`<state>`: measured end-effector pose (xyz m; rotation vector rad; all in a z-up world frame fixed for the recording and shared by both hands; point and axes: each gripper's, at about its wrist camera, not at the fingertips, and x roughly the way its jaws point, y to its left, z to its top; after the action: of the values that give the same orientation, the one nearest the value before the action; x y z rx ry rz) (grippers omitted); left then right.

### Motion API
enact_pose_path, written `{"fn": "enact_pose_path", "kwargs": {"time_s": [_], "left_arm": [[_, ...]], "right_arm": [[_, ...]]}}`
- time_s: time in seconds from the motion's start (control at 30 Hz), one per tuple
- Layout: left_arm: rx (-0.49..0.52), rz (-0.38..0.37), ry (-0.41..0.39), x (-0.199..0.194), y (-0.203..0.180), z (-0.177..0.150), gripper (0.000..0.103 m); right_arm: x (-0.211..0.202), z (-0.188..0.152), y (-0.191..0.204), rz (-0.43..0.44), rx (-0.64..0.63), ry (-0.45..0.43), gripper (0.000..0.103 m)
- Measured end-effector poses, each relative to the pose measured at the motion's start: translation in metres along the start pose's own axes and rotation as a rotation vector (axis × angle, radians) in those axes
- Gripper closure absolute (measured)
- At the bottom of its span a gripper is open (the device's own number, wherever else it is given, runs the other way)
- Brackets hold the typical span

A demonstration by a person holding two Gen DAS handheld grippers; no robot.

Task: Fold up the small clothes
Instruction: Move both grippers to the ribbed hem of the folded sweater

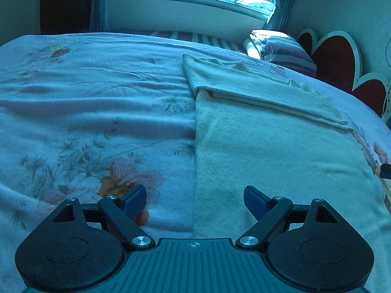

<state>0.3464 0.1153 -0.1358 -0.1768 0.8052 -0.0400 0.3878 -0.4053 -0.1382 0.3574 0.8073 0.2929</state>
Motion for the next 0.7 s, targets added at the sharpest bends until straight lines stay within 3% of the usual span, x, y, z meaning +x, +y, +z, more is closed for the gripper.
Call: {"fn": "enact_pose_path", "kwargs": {"time_s": [0.27,0.37,0.6,0.7], "left_arm": [[0.038,-0.094,0.039,-0.031,0.000,-0.031,0.017],[0.066,-0.101,0.054,-0.051,0.004,-0.049,0.026],[0.038,-0.161,0.071,-0.091,0.014,-0.089,0.027],[0.005,-0.202,0.074,-0.099,0.020,-0.099,0.039]], "right_arm": [[-0.037,-0.050,0.001,0.036,0.091,0.059,0.060],[-0.056,-0.074,0.007,0.032,0.117,0.078,0.060],[-0.094,-0.122,0.023,0.028,0.172,0.085,0.060],[-0.107,-0.138,0.026,0.040,0.210,0.079,0.060]]}}
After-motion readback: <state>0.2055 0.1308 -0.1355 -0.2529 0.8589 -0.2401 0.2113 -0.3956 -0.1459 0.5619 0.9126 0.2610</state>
